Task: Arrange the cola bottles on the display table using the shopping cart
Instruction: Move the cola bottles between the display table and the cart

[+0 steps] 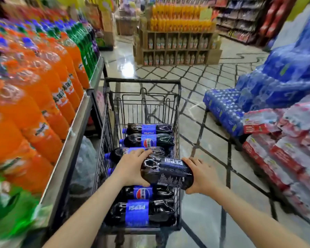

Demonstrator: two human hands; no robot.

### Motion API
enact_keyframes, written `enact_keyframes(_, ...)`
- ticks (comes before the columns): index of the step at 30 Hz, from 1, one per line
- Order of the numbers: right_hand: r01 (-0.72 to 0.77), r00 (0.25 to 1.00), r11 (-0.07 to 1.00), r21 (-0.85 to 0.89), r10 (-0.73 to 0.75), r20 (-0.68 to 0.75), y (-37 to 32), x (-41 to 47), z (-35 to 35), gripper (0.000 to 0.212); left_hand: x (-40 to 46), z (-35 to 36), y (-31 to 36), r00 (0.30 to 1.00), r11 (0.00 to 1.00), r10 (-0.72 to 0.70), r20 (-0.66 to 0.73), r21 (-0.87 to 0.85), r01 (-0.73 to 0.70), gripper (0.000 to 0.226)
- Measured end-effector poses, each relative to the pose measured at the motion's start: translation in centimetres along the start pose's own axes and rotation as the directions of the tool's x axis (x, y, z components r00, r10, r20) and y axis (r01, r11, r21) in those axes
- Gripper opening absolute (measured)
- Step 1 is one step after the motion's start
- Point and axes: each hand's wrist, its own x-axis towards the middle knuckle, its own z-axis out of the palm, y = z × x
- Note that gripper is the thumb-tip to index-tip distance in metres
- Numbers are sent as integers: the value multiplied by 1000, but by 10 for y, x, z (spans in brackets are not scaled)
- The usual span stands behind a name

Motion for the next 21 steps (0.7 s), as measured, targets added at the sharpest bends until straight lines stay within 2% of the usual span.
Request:
enact_keyframes(4, 23, 999, 999, 45, -24, 23, -8, -57, 14, 110, -55, 4, 35, 999, 999, -36, 37, 29, 35, 118)
enact_keyframes(9, 104, 992, 994, 43, -107, 61, -28, -111, 29, 109, -127, 22, 62, 993, 994, -104, 63, -24, 106, 116)
enact_keyframes(15, 194, 967, 979, 58, -200, 157, -75, -140, 49, 112, -209, 33, 64, 976, 979, -202, 82, -11, 204, 116)
enact_keyframes(21, 279, 945, 960, 18, -278, 171, -143, -161, 72, 113, -302, 37, 45, 945, 946, -324, 44, -18, 325, 117)
